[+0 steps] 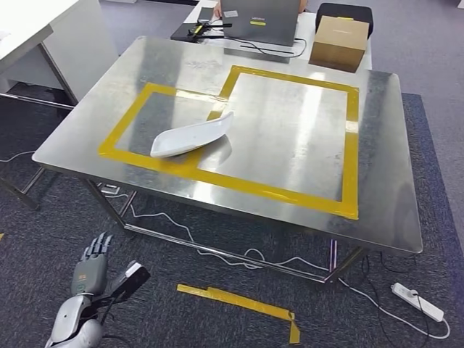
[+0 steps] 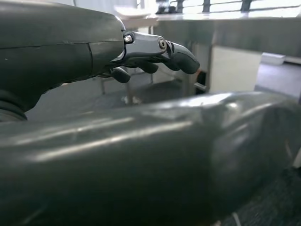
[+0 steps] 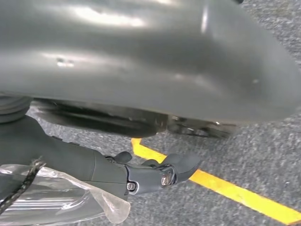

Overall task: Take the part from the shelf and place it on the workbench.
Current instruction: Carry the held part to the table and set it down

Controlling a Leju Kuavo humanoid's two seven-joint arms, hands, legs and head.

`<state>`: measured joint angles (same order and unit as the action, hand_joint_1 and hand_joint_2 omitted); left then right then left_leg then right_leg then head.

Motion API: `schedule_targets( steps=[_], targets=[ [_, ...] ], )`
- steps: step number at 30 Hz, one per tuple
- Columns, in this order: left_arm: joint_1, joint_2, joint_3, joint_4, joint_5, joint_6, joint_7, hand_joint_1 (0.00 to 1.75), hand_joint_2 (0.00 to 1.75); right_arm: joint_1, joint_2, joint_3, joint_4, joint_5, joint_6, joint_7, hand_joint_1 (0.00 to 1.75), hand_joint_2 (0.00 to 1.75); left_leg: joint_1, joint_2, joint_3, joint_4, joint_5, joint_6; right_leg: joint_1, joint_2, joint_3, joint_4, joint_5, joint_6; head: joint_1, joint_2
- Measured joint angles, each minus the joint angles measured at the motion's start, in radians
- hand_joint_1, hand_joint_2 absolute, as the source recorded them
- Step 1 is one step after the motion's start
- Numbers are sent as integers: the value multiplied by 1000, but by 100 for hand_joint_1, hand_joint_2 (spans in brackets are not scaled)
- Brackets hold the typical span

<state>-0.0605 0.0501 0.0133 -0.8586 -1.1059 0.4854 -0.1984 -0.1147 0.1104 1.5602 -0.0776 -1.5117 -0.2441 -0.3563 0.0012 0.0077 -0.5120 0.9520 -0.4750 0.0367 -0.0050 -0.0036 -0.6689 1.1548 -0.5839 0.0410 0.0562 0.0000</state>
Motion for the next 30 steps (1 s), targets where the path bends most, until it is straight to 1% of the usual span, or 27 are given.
schedule_targets(
  steps=[1,2,3,4,5,6,7,8,9,11,12,13,14,15,16,17,18,19,20,21,22,23,24,26,27,28,30],
  targets=[
    [6,-3,7,12,3,-7,2,0,0,0,0,0,0,-1,1,0,0,0,0,0,-14,3,8,0,0,0,-14,65,-32,3,2,0],
    [11,-7,15,26,7,-14,2,0,0,1,0,0,0,-1,2,0,0,0,-1,1,-28,6,16,0,0,0,-17,109,-40,5,2,0],
    [18,-11,24,43,11,-19,2,0,0,1,0,0,0,-1,3,0,0,0,-1,1,-42,11,23,-2,-1,0,-3,119,-25,6,2,0],
    [25,-16,33,61,14,-21,0,0,0,2,-1,0,1,-2,5,0,0,0,0,2,-55,16,30,-4,-1,0,28,93,4,6,2,0],
    [32,-21,42,78,17,-21,-3,0,0,2,-1,0,1,-2,7,0,0,0,0,2,-68,22,36,-7,-1,0,75,35,32,5,2,0],
    [39,-25,51,94,19,-20,-6,0,0,1,-1,0,1,-2,9,0,0,0,-1,1,-81,30,42,-11,-1,2,131,-40,45,3,2,0],
    [45,-29,58,106,20,-20,-9,0,0,0,-1,0,1,-2,11,0,0,0,-2,1,-91,36,48,-16,-1,3,180,-113,43,-1,2,0],
    [49,-32,64,116,21,-20,-10,0,0,0,-1,0,1,-3,12,0,0,0,-3,0,-98,41,55,-21,0,5,212,-165,34,-5,0,0],
    [51,-35,71,127,22,-21,-11,0,0,0,-1,0,1,-3,13,0,0,0,-4,0,-104,42,64,-26,2,6,226,-192,26,-10,0,0],
    [54,-40,84,155,25,-31,-12,0,0,3,-1,0,2,-4,17,1,0,0,-2,-2,-111,43,72,-36,1,4,214,-198,35,-25,-1,0],
    [57,-44,91,172,26,-38,-12,0,0,4,-1,0,2,-4,18,1,0,0,-2,-3,-117,53,55,-42,0,2,206,-198,43,-35,-2,0],
    [61,-48,99,191,25,-44,-13,0,0,5,-1,0,2,-5,20,1,0,0,0,-4,-126,80,20,-48,-1,0,196,-199,53,-45,-4,0],
    [64,-53,105,213,21,-49,-14,0,0,5,-1,0,2,-6,22,1,0,0,2,-5,-140,126,-29,-52,-1,-1,188,-199,63,-53,-6,0],
    [66,-58,111,238,18,-54,-15,0,0,6,-1,-1,2,-7,25,1,0,0,3,-5,-155,189,-79,-56,0,-2,176,-198,72,-58,-8,0],
    [68,-63,118,266,16,-59,-15,0,0,7,-1,-1,2,-7,29,1,0,0,5,-5,-166,255,-116,-58,2,-3,163,-195,81,-60,-10,0],
    [70,-69,125,296,15,-64,-15,0,0,8,-1,-2,3,-8,33,1,0,0,6,-5,-169,304,-131,-59,4,-4,149,-191,89,-60,-10,0],
    [72,-74,132,327,17,-70,-16,0,0,9,-1,-4,4,-8,37,1,0,0,6,-5,-159,325,-124,-59,5,-5,134,-185,96,-60,-10,0],
    [75,-80,140,356,20,-74,-17,0,0,10,-1,-6,4,-9,39,1,0,0,6,-5,-132,310,-99,-57,6,-6,118,-178,103,-59,-10,0],
    [76,-84,148,381,23,-77,-18,0,0,10,-1,-8,5,-9,41,1,0,0,6,-5,-91,261,-71,-53,7,-6,102,-170,109,-57,-10,0],
    [77,-88,155,400,27,-79,-20,0,0,10,-1,-11,6,-9,43,1,0,0,5,-5,-40,191,-58,-48,8,-5,90,-163,115,-54,-10,0],
    [77,-91,161,414,29,-79,-21,0,0,11,-1,-13,6,-9,44,2,0,0,4,-5,9,118,-58,-42,9,-5,81,-157,121,-50,-10,0],
    [75,-93,166,427,31,-80,-23,0,0,11,-1,-15,7,-9,45,2,0,0,1,-6,42,63,-63,-36,10,-7,76,-155,128,-45,-9,0],
    [73,-95,170,440,35,-84,-23,0,0,11,-1,-17,7,-9,47,2,0,0,-2,-6,60,31,-71,-31,9,-8,73,-156,136,-39,-10,0],
    [69,-99,185,472,51,-103,-24,0,0,11,-1,-22,9,-9,49,2,0,0,-4,-5,55,18,-58,-21,7,-9,68,-158,150,-25,-12,0],
    [68,-101,195,489,65,-117,-24,0,0,13,-2,-26,10,-9,50,3,0,0,-3,-3,46,15,-47,-14,5,-7,60,-151,139,-19,-13,0],
    [67,-103,207,504,78,-128,-25,0,0,14,-2,-29,11,-9,50,4,0,0,-2,-1,35,13,-35,-6,4,-4,49,-132,110,-14,-12,0],
    [68,-108,233,534,101,-142,-25,0,0,17,-3,-40,13,-9,51,3,0,0,-1,2,3,11,-8,4,3,0,15,-34,5,-7,-10,0]
  ],
)
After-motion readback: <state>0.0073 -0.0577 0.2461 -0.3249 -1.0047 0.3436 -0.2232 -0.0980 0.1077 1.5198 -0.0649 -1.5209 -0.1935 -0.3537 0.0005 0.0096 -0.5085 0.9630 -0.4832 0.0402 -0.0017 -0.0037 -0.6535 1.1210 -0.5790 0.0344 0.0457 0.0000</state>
